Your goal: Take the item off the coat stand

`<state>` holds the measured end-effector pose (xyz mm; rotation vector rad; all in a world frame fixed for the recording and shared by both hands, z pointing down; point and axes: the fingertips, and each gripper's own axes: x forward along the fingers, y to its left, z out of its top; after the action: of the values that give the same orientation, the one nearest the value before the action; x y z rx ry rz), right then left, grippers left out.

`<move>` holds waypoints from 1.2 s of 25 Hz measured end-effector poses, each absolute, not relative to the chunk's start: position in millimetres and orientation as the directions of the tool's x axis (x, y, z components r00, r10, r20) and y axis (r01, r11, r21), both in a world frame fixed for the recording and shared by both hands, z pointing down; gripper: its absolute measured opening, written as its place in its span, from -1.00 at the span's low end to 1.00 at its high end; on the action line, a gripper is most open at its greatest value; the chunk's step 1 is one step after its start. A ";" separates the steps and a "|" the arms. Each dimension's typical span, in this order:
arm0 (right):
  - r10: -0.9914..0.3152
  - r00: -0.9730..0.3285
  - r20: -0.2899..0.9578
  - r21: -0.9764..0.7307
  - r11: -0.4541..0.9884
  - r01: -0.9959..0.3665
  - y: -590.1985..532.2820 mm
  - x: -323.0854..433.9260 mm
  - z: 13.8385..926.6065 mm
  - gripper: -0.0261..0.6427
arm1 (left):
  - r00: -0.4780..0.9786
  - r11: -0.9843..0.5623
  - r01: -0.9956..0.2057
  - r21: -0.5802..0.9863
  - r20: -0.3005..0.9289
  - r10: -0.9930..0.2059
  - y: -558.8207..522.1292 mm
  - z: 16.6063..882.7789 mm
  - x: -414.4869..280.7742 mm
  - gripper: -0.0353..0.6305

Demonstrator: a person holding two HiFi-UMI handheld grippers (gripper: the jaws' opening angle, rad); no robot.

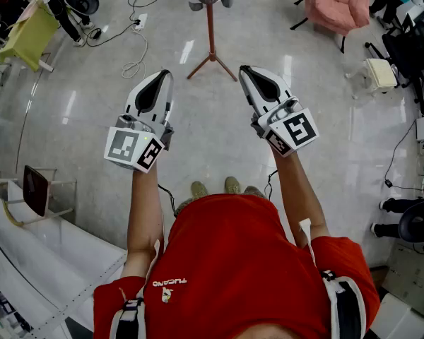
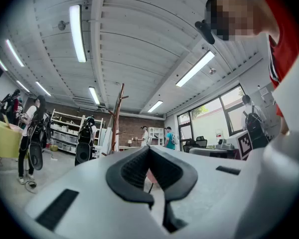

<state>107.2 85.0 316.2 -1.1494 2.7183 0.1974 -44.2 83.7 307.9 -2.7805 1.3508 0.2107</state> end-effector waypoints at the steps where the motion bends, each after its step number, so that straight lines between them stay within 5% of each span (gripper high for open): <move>1: -0.693 -0.686 -0.222 0.049 0.695 -0.718 86.1 105.1 315.5 -0.85 | 0.611 -0.620 -0.785 0.020 -0.143 -0.779 84.4 306.9 -45.8 -0.87; 30: -0.740 -0.643 -0.198 0.076 0.642 -0.763 31.8 6.9 313.9 -0.85 | 0.645 -0.663 -0.747 0.043 -0.195 -0.739 28.2 304.4 -144.1 -0.87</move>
<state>6.9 31.8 313.9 -1.2482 2.7101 0.2299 -144.1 28.2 304.4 -2.8111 1.2709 0.3036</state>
